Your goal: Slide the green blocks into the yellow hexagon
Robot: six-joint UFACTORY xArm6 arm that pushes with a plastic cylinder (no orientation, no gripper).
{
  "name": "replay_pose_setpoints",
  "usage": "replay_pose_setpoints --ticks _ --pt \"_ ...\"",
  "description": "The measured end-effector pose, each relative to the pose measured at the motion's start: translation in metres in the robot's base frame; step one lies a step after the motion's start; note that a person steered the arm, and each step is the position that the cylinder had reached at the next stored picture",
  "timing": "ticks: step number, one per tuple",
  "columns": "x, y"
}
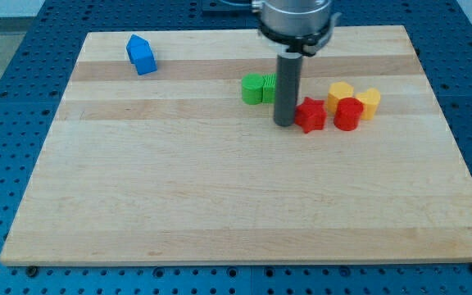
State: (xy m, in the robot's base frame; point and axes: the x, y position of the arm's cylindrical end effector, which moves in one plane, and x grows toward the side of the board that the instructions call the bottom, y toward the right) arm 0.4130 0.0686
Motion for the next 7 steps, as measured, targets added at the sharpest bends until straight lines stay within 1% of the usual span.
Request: replay_pose_setpoints --ticks 1,2,3,4,5,6,7 --pt "0.0 0.037" --pt "0.0 0.054" --pt "0.0 0.047" --pt "0.001 -0.033" --pt "-0.012 -0.103" --pt "-0.045 -0.126" --pt "-0.054 -0.126"
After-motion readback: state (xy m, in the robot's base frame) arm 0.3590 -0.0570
